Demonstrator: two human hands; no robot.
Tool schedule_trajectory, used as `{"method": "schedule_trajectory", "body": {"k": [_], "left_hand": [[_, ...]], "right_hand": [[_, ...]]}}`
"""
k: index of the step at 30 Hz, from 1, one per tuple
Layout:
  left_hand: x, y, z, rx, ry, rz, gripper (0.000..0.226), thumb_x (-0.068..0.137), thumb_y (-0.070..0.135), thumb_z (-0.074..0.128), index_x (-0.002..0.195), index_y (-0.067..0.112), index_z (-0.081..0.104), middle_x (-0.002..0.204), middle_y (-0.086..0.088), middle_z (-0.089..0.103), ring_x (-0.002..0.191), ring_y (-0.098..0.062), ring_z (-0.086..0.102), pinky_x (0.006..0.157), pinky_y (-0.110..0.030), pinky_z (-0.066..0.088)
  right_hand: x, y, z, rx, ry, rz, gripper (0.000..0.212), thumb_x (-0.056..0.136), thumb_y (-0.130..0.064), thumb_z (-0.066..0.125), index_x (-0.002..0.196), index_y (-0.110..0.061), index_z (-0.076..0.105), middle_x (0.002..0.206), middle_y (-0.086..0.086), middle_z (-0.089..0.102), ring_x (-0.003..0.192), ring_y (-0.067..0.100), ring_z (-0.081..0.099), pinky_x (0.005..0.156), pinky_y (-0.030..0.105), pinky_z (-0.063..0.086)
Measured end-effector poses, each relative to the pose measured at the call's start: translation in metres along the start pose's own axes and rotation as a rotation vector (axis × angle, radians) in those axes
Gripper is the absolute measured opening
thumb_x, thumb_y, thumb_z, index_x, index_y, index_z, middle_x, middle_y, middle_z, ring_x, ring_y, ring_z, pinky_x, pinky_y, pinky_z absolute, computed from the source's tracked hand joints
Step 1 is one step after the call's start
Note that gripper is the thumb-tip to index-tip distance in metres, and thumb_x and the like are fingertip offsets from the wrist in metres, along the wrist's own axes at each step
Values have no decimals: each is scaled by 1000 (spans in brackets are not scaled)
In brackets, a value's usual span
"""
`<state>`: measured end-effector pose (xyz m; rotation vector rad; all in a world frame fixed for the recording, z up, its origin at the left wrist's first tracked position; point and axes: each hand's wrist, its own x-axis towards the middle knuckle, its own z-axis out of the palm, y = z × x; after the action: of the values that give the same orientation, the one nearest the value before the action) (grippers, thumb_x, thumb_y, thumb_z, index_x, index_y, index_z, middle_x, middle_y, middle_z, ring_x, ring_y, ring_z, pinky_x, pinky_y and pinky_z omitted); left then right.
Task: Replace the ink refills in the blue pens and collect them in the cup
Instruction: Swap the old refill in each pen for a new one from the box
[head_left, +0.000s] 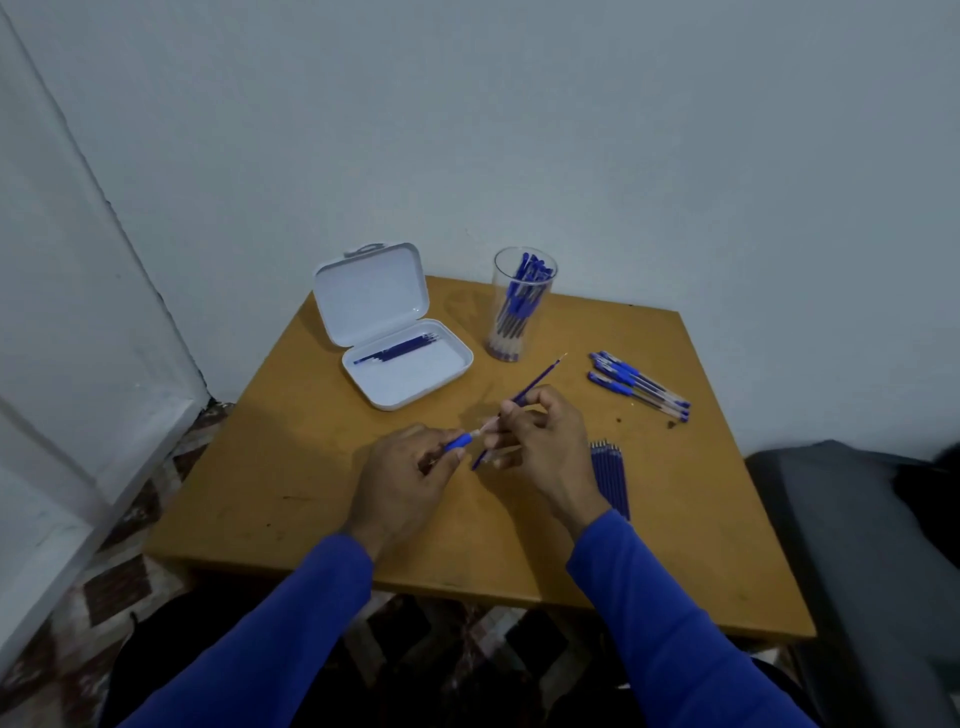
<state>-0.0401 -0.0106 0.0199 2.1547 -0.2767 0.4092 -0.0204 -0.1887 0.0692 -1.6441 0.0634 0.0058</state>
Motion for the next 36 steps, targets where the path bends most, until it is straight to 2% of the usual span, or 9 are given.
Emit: {"method": "schedule_trajectory", "body": {"k": [5,10,15,23,29,32,34,36], "left_hand": [[-1,5,7,-9,-27,15,22,95,28,68,116,26,76,85,15,67,78,-7,62,66,-22,50],[-1,9,11,-9,-25,10,20,94,25,70,113,26,76,82,21,62,80,-4,61,65,-8,41],[-2,10,14,13,-28,4,20,95,28,68,113,26,75,82,16,64,76,-4,59,64,-11,39],[-3,10,16,-33,-7,24,18,95,23,69,111,25,76,80,12,65,76,-7,60,63,-12,42],[-5,8,16,-39,-14,37,20,96,26,67,115,26,75,82,13,66,78,-8,60,64,-14,46],[-5,8,16,-51,1,28,19,96,26,67,113,25,76,80,13,65,76,-9,60,63,-14,44],[-6,8,16,-59,19,27,18,95,23,69,112,23,77,79,15,64,75,-7,60,62,-12,41],[-6,8,17,-45,19,32,19,95,22,70,112,22,77,80,16,64,76,-5,60,63,-11,42]], "right_hand": [[-6,0,-8,-12,43,7,13,106,-19,51,108,-6,52,87,13,77,76,35,74,61,45,60],[-11,-1,-11,15,28,1,14,107,-20,48,110,-6,49,87,15,76,77,38,74,54,39,59],[-11,2,-12,6,14,-5,11,107,-20,48,110,-9,50,88,16,76,78,38,74,57,43,59],[-12,0,-15,45,-13,19,15,107,-15,47,113,-1,52,90,19,75,76,34,73,53,37,59],[-11,2,-17,9,-110,92,13,103,-14,57,110,-3,61,92,18,75,81,34,73,51,34,57],[-12,-2,-14,37,-97,109,19,102,-23,60,112,-8,61,91,19,74,72,27,71,45,29,54],[-11,-3,-13,61,-3,97,23,104,-28,57,107,-6,60,89,19,73,64,23,68,41,28,50],[-9,-1,-14,-7,-3,92,24,104,-29,57,101,-6,64,90,17,73,60,20,64,39,26,45]]}}
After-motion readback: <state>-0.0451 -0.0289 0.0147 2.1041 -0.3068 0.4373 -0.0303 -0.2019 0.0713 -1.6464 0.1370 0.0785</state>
